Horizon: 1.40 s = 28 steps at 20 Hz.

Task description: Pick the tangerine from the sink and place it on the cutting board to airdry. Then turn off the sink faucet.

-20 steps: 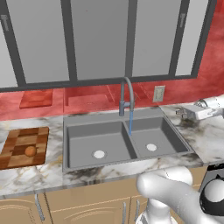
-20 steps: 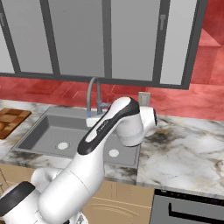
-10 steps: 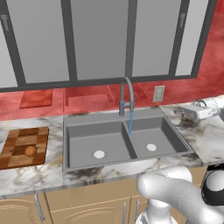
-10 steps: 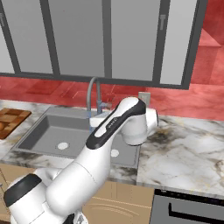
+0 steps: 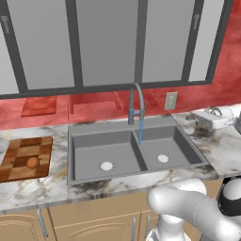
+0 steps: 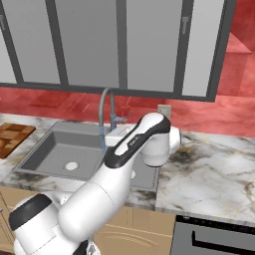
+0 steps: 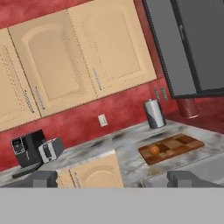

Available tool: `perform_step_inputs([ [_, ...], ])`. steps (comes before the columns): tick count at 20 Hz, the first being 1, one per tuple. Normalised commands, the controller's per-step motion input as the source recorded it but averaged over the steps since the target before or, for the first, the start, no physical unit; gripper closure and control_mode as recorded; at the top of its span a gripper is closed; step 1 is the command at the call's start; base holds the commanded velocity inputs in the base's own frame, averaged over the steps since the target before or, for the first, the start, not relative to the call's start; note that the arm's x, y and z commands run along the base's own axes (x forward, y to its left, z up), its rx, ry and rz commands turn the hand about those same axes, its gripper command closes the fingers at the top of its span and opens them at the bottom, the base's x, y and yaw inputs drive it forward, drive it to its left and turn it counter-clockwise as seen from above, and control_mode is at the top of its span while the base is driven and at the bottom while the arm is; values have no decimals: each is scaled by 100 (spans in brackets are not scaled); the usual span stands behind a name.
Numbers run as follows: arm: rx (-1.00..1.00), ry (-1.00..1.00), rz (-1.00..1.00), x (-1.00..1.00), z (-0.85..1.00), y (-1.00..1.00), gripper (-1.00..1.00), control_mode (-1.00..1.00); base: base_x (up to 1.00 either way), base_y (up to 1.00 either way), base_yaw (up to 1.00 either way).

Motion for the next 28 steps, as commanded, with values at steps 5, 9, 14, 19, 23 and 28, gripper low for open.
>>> perform_step_inputs([
  [5,6,-10,-5,4,0,5,-100,-100,0,0,0],
  [9,0,-8,-9,17,2,20,-100,-100,0,0,0],
  [14,0,-7,-11,23,8,8,-100,-100,0,0,0],
  [19,0,-3,-14,30,2,1,-100,-100,0,0,0],
  [23,0,0,-12,36,-1,-24,-100,-100,0,0,0],
  [28,0,0,-10,37,-2,-20,-100,-100,0,0,0],
])
